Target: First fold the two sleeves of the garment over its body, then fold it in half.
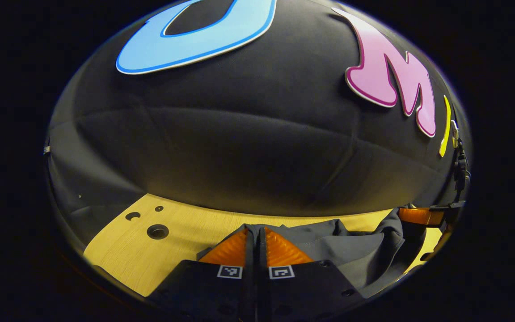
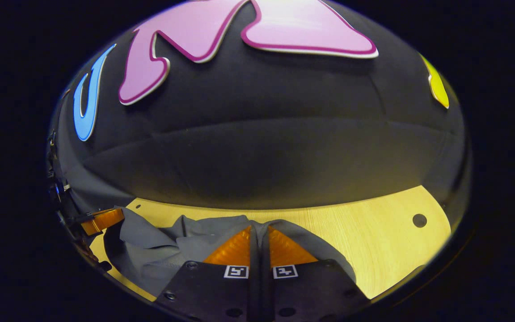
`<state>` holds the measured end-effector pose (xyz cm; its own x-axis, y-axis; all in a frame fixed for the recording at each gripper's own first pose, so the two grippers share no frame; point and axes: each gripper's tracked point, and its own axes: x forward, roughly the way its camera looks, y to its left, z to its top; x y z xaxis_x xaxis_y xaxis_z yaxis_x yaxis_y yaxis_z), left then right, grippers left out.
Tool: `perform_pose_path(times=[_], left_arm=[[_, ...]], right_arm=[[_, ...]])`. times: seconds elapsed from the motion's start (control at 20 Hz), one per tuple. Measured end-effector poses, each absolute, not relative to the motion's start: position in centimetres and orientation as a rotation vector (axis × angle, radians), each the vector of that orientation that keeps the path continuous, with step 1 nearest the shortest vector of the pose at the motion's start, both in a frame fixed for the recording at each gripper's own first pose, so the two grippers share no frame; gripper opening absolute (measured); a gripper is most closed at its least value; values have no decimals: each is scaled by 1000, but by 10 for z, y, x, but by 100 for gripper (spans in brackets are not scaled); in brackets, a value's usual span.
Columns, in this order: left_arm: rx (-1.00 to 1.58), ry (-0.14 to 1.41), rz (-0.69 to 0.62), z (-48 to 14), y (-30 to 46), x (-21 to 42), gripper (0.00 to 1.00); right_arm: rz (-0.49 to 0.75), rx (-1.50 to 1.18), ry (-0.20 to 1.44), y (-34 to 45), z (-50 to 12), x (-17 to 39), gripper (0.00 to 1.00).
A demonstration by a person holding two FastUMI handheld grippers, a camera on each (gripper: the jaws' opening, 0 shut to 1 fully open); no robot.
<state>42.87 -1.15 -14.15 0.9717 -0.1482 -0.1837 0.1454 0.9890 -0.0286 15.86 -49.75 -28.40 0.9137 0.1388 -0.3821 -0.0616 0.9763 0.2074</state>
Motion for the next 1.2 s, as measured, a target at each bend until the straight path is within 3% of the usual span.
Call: perform_pose_path(times=[0.25, 0.35, 0.45, 0.55, 0.6, 0.65, 0.7, 0.8, 0.9, 1.2], left_arm=[[42, 221, -128, -153, -14, 432, 16], [33, 225, -146, -150, -20, 427, 28], [28, 200, -140, -137, -19, 420, 42], [29, 173, -142, -120, -20, 411, 49], [35, 162, -138, -110, -18, 406, 67], [44, 151, -129, -102, -14, 398, 74], [55, 141, -119, -93, -11, 388, 89], [79, 117, -106, -73, -7, 365, 97], [101, 89, -98, -53, -5, 339, 97], [88, 20, -121, 3, -16, 250, 96]], right_arm=[[70, 212, 428, -508, -296, 163, 18], [60, 185, 410, -513, -287, 159, 26], [70, 177, 402, -513, -279, 155, 54], [81, 177, 411, -512, -274, 146, 54], [85, 176, 412, -511, -270, 140, 65], [85, 163, 402, -514, -261, 131, 77], [82, 146, 388, -515, -256, 125, 89], [82, 111, 363, -515, -241, 106, 93], [69, 66, 334, -518, -221, 85, 100], [38, -2, 293, -528, -165, 20, 100]])
